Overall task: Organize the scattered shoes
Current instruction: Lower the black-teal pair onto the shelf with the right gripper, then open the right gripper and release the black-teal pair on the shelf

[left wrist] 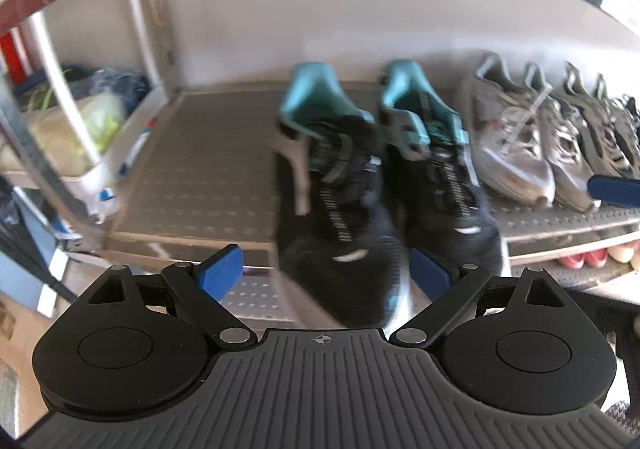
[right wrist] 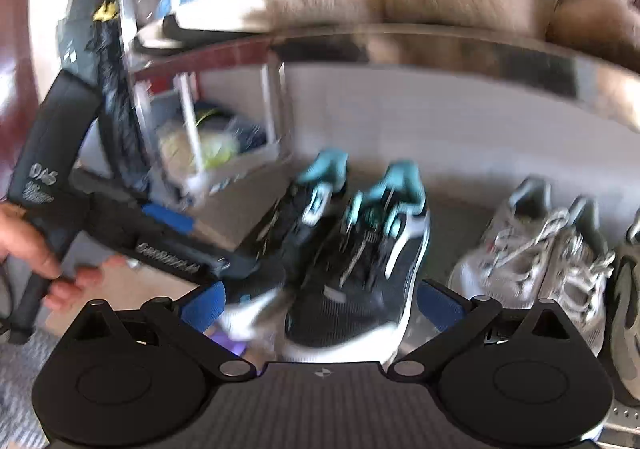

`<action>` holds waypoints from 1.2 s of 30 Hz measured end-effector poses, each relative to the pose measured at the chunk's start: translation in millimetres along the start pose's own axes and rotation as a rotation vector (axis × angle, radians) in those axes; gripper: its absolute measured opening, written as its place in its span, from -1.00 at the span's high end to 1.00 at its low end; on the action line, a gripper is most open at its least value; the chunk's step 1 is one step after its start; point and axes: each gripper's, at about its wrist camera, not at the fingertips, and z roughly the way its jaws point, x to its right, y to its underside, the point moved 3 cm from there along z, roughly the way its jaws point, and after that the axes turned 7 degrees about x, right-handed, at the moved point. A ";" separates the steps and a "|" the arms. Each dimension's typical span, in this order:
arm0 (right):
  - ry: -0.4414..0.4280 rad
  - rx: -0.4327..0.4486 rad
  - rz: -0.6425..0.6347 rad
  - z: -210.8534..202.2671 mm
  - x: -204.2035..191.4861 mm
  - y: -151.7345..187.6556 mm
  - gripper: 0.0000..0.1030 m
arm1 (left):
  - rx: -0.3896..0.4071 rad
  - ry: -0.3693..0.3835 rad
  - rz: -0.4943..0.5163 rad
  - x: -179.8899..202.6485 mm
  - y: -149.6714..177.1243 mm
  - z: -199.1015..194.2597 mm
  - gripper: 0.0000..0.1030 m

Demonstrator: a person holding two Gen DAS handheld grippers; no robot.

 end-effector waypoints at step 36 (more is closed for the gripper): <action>0.308 0.018 0.070 146.8 -30.0 -33.7 -0.17 | -0.044 -0.101 -0.067 -70.5 8.8 -10.1 -0.82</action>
